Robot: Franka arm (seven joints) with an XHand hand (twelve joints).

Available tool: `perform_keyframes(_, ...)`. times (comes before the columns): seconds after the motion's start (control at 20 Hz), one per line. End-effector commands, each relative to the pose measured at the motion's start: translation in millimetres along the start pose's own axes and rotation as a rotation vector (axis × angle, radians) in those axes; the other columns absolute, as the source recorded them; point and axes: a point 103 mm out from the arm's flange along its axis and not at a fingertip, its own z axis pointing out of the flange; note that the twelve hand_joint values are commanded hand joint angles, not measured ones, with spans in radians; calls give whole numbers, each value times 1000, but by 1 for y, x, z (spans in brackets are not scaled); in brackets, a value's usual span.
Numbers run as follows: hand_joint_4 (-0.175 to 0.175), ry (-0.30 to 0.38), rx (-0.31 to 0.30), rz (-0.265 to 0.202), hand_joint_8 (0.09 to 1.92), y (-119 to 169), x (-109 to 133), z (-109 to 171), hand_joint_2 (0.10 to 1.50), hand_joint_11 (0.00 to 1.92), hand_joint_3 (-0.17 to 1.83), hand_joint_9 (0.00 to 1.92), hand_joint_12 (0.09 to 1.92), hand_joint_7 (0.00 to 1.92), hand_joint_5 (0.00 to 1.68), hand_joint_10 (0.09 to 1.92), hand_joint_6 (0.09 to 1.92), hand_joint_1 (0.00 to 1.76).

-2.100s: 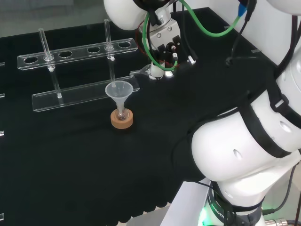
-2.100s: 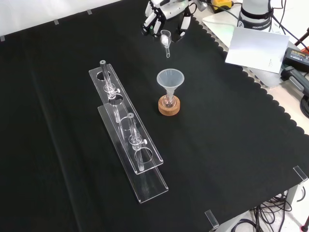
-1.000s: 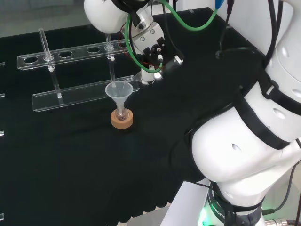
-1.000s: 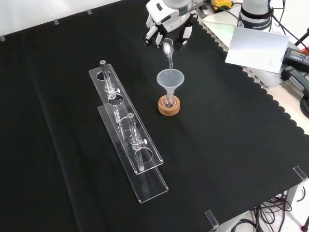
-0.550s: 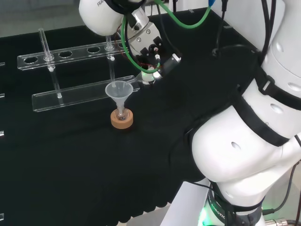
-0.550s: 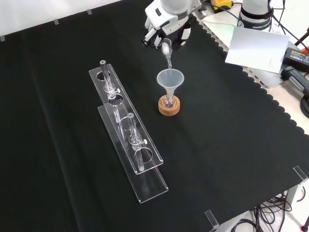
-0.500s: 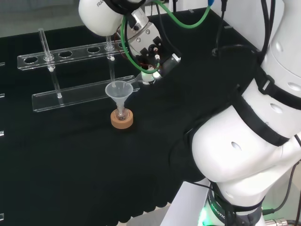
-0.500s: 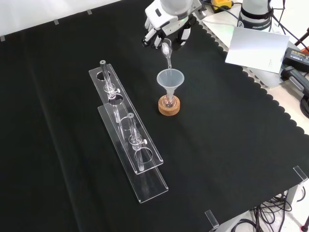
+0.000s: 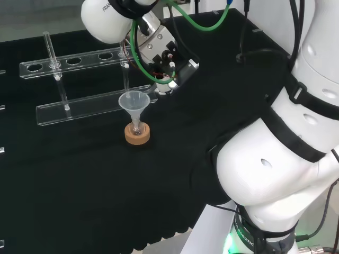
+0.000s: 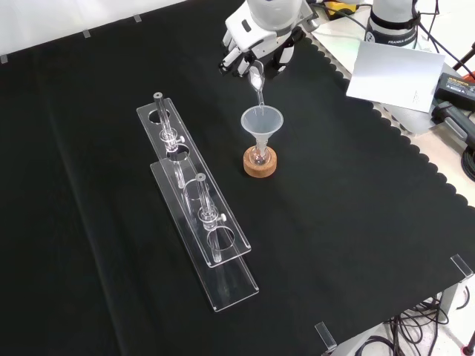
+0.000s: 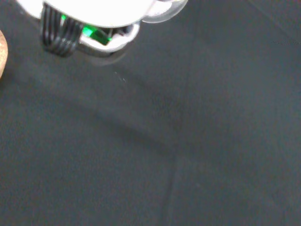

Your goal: Pour all the NaCl from the weighing funnel into the round-bottom flask.

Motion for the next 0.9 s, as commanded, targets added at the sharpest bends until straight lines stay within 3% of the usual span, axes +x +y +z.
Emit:
perform_keyframes(0.05, 175, -20, 4, 2, 675, 1, 2, -4, 683, 1075, 510, 1171, 864, 624, 1433, 186, 307, 1150)
perform_keyframes(0.9, 175, -91, 9, 1, 676, 4, 4, -8, 683, 1075, 511, 1174, 860, 620, 1434, 178, 307, 1150)
